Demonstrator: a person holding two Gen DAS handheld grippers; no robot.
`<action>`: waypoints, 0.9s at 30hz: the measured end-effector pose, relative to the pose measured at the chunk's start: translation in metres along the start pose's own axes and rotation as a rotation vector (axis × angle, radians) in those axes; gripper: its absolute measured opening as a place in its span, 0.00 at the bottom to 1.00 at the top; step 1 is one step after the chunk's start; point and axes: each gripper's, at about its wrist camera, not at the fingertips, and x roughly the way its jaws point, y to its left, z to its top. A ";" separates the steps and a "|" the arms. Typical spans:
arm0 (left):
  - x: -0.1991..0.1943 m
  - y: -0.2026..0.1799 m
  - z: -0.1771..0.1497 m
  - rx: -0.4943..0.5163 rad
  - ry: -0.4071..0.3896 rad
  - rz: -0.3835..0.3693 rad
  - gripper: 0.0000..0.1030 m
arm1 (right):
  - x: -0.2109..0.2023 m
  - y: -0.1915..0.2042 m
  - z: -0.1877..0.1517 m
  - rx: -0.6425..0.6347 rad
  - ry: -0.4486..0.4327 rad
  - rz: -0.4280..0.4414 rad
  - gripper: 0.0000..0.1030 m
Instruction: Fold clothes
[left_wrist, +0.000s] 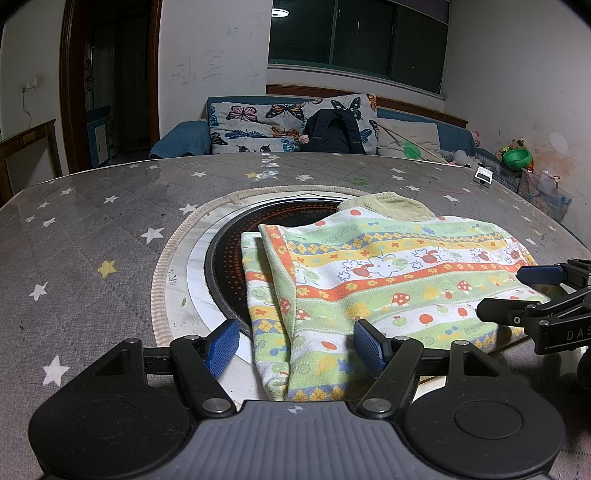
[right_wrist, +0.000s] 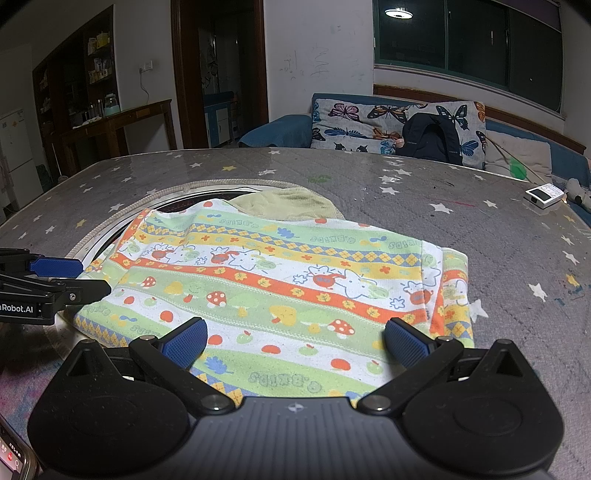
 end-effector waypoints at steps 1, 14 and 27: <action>0.000 0.000 0.000 0.000 0.000 0.000 0.70 | 0.000 0.000 0.000 0.000 0.000 0.000 1.00; 0.003 -0.005 0.002 0.013 0.008 0.068 1.00 | 0.000 0.000 0.000 0.000 0.000 0.000 1.00; 0.005 -0.001 0.003 -0.006 0.020 0.088 1.00 | 0.001 0.000 0.000 -0.001 0.001 -0.001 1.00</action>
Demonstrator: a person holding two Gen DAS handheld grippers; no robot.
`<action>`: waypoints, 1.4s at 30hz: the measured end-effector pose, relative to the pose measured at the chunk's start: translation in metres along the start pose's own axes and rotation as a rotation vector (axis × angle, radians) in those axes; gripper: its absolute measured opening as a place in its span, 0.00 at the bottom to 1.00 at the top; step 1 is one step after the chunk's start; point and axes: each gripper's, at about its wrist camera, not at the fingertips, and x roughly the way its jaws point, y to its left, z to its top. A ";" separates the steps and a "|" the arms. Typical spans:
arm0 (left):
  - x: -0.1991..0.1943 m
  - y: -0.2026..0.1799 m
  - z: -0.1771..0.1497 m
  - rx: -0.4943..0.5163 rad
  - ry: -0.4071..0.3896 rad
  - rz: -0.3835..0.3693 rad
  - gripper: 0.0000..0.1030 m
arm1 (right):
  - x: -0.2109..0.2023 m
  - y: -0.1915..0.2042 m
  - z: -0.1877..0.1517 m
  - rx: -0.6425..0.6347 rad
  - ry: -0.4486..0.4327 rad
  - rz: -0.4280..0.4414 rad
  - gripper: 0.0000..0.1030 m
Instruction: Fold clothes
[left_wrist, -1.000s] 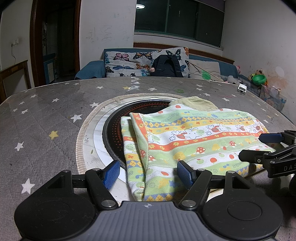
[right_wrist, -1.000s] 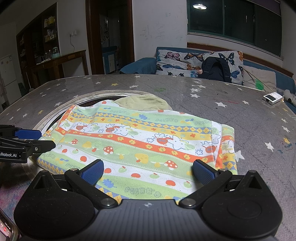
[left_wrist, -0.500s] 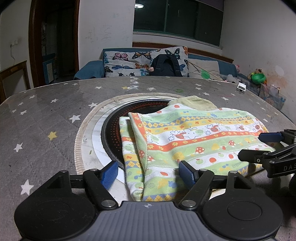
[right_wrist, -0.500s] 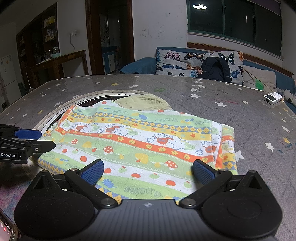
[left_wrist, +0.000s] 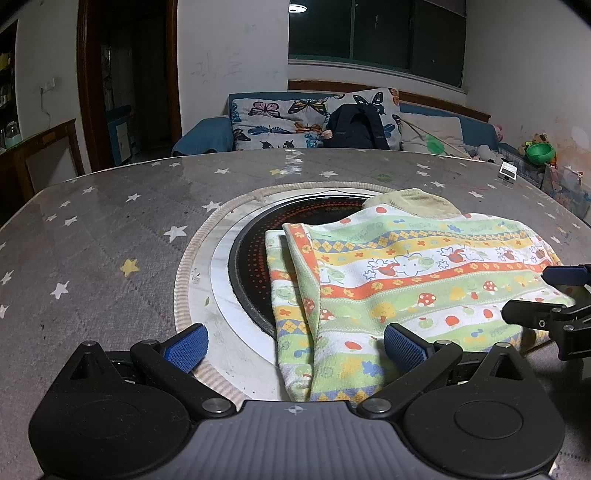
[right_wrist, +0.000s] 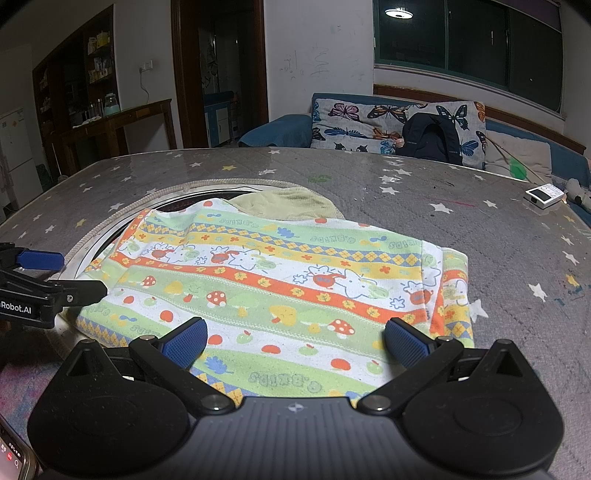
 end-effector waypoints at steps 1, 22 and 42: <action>-0.001 0.000 0.001 -0.003 0.004 -0.002 1.00 | 0.000 0.000 0.000 0.000 0.000 0.000 1.00; -0.042 -0.004 0.009 -0.029 -0.021 -0.024 1.00 | 0.000 0.000 0.000 -0.001 0.002 -0.001 1.00; -0.053 -0.007 0.012 -0.014 -0.009 -0.009 1.00 | -0.001 -0.001 0.001 -0.001 0.004 0.000 1.00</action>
